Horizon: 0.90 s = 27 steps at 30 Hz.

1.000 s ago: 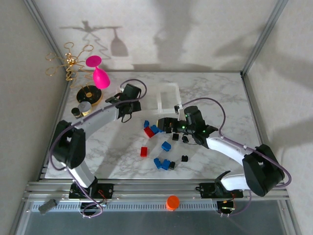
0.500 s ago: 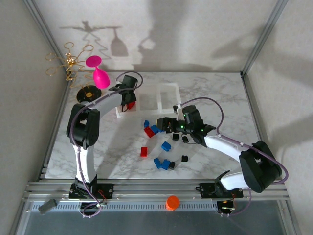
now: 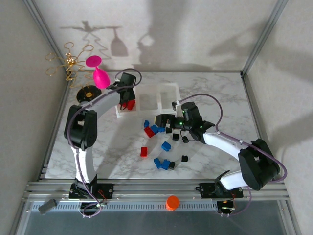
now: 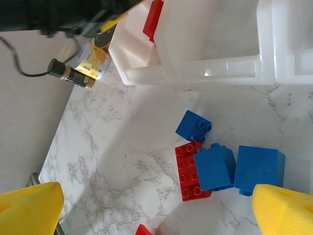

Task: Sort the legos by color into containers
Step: Place the lego in the container, then pick up the legos from the center of the table.

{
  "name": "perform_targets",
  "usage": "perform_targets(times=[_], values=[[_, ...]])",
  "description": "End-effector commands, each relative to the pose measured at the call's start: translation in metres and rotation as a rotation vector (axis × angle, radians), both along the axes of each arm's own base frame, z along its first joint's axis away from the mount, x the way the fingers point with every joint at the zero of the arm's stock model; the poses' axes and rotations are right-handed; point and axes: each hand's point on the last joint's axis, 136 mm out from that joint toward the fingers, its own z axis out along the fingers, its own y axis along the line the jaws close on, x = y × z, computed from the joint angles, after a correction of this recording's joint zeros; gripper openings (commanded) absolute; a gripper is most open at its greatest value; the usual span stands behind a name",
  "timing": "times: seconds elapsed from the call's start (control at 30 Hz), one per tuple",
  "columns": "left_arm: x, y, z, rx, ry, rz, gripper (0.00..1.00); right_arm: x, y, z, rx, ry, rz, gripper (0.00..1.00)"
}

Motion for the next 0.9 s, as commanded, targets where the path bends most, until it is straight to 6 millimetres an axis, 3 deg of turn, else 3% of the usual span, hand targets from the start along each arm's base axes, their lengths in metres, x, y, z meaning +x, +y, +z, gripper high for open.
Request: perform_targets(times=[0.0, 0.13, 0.3, 0.6, 0.87], values=[[-0.019, -0.005, 0.035, -0.047, -0.055, -0.028, 0.52, 0.004, -0.008, 0.004, -0.011, -0.019, -0.013, 0.99], [-0.046, -0.010, 0.037, -0.081, -0.046, -0.050, 0.52, 0.000, -0.016, -0.004, -0.049, -0.013, -0.013, 0.99], [-0.088, -0.029, 0.036, -0.120, -0.035, -0.097, 0.52, -0.014, -0.025, -0.019, -0.090, 0.022, -0.001, 0.99], [-0.164, -0.059, 0.005, -0.149, 0.042, -0.131, 0.56, -0.037, -0.040, -0.036, -0.095, 0.065, -0.010, 0.99], [-0.196, -0.097, -0.022, -0.240, 0.066, -0.127, 0.62, -0.048, -0.050, -0.052, -0.046, 0.133, -0.044, 0.99]])
